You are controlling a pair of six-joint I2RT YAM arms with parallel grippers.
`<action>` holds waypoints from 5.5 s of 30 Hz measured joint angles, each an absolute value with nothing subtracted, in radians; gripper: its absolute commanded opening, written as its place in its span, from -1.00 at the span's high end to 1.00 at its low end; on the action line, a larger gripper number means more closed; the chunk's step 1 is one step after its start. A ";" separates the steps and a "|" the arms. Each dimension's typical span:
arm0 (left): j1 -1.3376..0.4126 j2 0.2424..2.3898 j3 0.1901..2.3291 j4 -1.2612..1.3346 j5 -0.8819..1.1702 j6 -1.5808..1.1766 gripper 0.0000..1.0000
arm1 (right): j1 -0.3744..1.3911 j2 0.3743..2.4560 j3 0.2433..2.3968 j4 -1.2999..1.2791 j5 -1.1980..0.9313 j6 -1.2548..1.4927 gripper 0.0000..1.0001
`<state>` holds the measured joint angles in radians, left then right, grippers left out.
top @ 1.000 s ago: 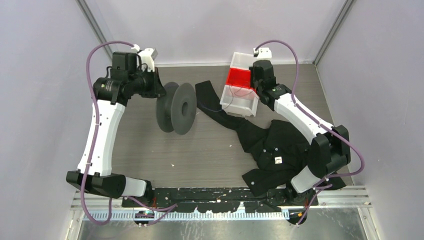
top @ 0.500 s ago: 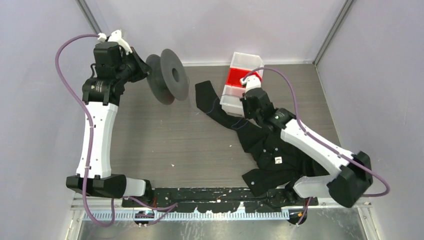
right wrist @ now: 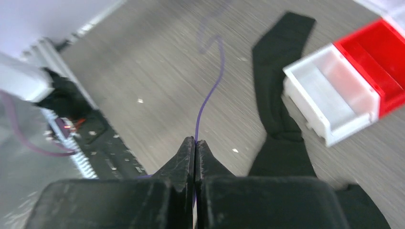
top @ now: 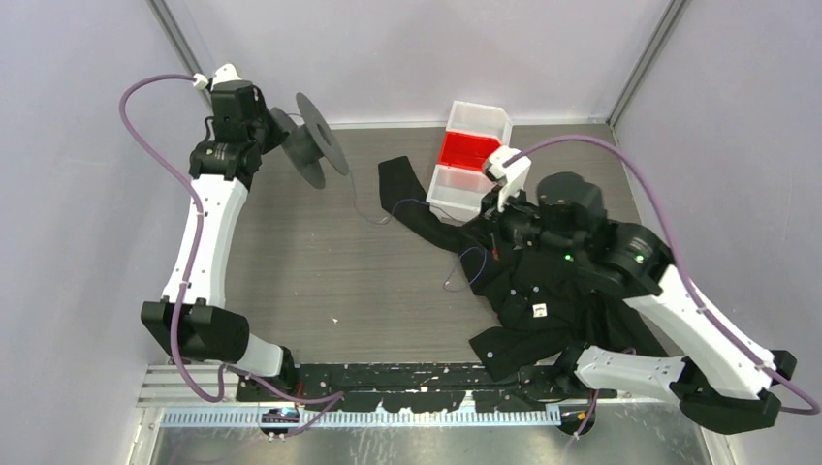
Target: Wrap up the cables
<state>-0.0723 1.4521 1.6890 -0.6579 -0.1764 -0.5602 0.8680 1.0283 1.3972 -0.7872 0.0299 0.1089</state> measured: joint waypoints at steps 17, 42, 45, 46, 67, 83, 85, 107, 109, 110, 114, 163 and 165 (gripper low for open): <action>-0.170 1.549 1.548 -0.581 -0.170 -0.401 0.99 | 0.875 1.160 1.848 -0.631 -0.208 0.058 0.99; -0.266 1.441 1.430 -0.745 0.314 0.005 0.99 | 0.428 1.452 1.978 -0.470 -0.085 -0.030 0.99; -0.266 1.420 1.453 -0.789 0.378 0.031 0.99 | 0.365 1.498 1.941 -0.472 -0.118 -0.015 0.99; -0.266 1.414 1.462 -0.801 0.402 0.037 0.99 | 0.352 1.516 1.925 -0.473 -0.129 -0.010 0.99; -0.125 1.346 1.612 -0.590 0.711 -0.308 0.99 | 0.364 1.470 1.156 -0.370 -0.189 0.158 0.99; -0.129 1.351 1.370 -0.280 0.118 -0.695 0.99 | 0.752 1.281 1.073 -0.424 -0.114 0.247 0.99; -0.157 1.357 1.370 -0.280 0.045 -0.676 0.99 | 0.786 1.282 1.137 -0.477 -0.110 0.243 0.99; -0.402 1.459 1.383 -0.347 -0.361 -0.295 0.99 | 0.891 1.374 1.708 -0.598 -0.200 0.099 0.99; -0.405 1.459 1.391 -0.365 -0.318 -0.264 0.99 | 0.889 1.397 1.729 -0.594 -0.189 0.076 0.99; -0.405 1.459 1.393 -0.372 -0.296 -0.249 0.99 | 0.885 1.406 1.734 -0.590 -0.184 0.068 0.99; -0.406 1.457 1.393 -0.434 -0.155 -0.164 0.99 | 0.856 1.443 1.736 -0.580 -0.162 0.038 0.99; -0.363 1.309 1.985 -0.843 0.188 -0.250 0.99 | 0.557 1.297 0.828 0.282 -0.181 0.610 -0.62; -0.363 1.309 1.988 -0.842 0.166 -0.274 0.99 | 0.568 1.297 0.806 0.337 -0.155 0.654 -0.62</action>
<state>-0.3634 1.3087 1.9884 -0.8421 0.1658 -0.2737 0.5682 1.2972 0.8059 0.3370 -0.1555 0.6540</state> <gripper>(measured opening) 0.056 0.811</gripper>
